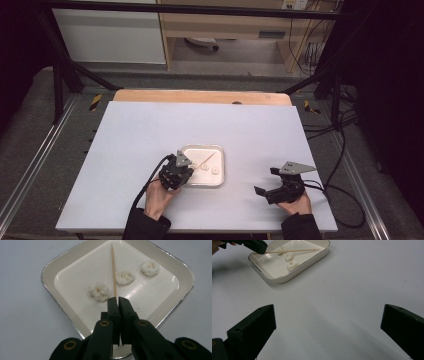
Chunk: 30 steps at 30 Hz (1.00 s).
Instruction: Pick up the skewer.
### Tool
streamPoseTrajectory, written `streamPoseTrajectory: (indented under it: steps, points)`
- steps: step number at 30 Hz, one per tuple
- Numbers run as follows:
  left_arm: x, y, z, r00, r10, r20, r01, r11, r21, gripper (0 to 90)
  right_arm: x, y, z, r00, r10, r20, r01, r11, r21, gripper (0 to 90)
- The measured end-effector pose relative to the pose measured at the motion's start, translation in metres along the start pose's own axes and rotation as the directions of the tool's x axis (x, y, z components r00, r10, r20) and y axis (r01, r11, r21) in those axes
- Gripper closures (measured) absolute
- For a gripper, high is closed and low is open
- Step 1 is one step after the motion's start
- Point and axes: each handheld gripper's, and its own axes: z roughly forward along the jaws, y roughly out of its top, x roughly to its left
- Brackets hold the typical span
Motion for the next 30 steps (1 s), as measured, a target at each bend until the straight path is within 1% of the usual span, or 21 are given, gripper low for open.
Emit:
streamPoseTrajectory:
  steps: [1,6,8,11,12,14,16,17,19,20,22,23,25,26,27,29,30]
  points:
    - [0.0,0.0,0.0,1.0,0.0,0.0,0.0,1.0,0.0,88.4,0.0,0.0,0.0,1.0,-0.001,0.0,0.001,1.0,-0.001,0.6]
    - [0.001,-0.002,-0.009,0.9999,-0.007,0.013,0.007,0.9989,-0.046,88.4,0.0,0.0,0.0,1.0,-0.001,0.0,0.001,1.0,-0.002,0.7]
    - [0.002,-0.002,-0.013,0.9998,-0.01,0.019,0.011,0.9982,-0.059,88.4,0.001,0.001,0.0,1.0,-0.008,0.001,0.008,1.0,-0.001,0.7]
    - [0.001,-0.003,-0.016,0.9994,-0.002,0.034,0.004,0.9972,-0.074,88.4,0.002,0.002,0.0,0.9999,-0.017,0.004,0.017,1.0,0.002,0.7]
    - [0.0,-0.003,-0.017,0.9992,0.002,0.041,0.001,0.9971,-0.076,88.4,0.004,0.003,0.001,0.9995,-0.03,0.007,0.03,1.0,0.006,0.7]
    - [-0.001,-0.003,-0.018,0.9986,0.009,0.052,-0.005,0.9965,-0.083,88.4,0.005,0.004,0.002,0.9995,-0.032,0.005,0.032,0.999,0.007,0.7]
    - [-0.003,-0.003,-0.019,0.9977,0.021,0.065,-0.016,0.9961,-0.087,88.3,0.007,0.006,0.003,0.9986,-0.052,0.012,0.052,0.999,0.015,0.7]
    - [-0.003,-0.003,-0.019,0.9977,0.021,0.065,-0.016,0.9961,-0.087,88.4,0.007,0.006,0.003,0.9986,-0.052,0.012,0.052,0.999,0.015,0.7]
    - [-0.005,-0.002,-0.02,0.9968,0.028,0.074,-0.022,0.9956,-0.092,88.4,0.009,0.008,0.004,0.9975,-0.069,0.016,0.069,0.997,0.016,0.8]
    - [-0.006,-0.001,-0.021,0.9961,0.029,0.084,-0.022,0.9954,-0.093,88.4,0.012,0.011,0.005,0.9953,-0.094,0.025,0.093,0.995,0.025,1.0]
    - [-0.007,0.0,-0.022,0.9949,0.036,0.095,-0.026,0.9942,-0.104,88.4,0.015,0.013,0.006,0.9931,-0.113,0.028,0.113,0.993,0.03,1.1]
    - [-0.008,0.001,-0.022,0.9943,0.04,0.099,-0.029,0.9941,-0.105,88.4,0.015,0.013,0.006,0.9931,-0.113,0.028,0.113,0.993,0.03,1.1]
    - [-0.01,0.002,-0.022,0.993,0.05,0.107,-0.039,0.994,-0.102,88.4,0.017,0.015,0.007,0.9903,-0.135,0.035,0.133,0.99,0.04,1.1]
    - [-0.012,0.003,-0.022,0.9923,0.054,0.112,-0.043,0.9939,-0.101,88.3,0.02,0.017,0.009,0.9864,-0.158,0.044,0.156,0.986,0.054,1.1]
    - [-0.015,0.005,-0.021,0.9912,0.068,0.114,-0.057,0.9935,-0.099,88.4,0.021,0.018,0.01,0.9837,-0.173,0.047,0.17,0.984,0.058,1.2]
    - [-0.017,0.006,-0.021,0.9904,0.073,0.117,-0.062,0.9934,-0.097,88.4,0.024,0.02,0.011,0.981,-0.188,0.047,0.185,0.981,0.062,1.3]
    - [-0.018,0.007,-0.02,0.9897,0.079,0.12,-0.068,0.9933,-0.094,88.4,0.024,0.02,0.011,0.981,-0.188,0.047,0.185,0.981,0.062,1.3]
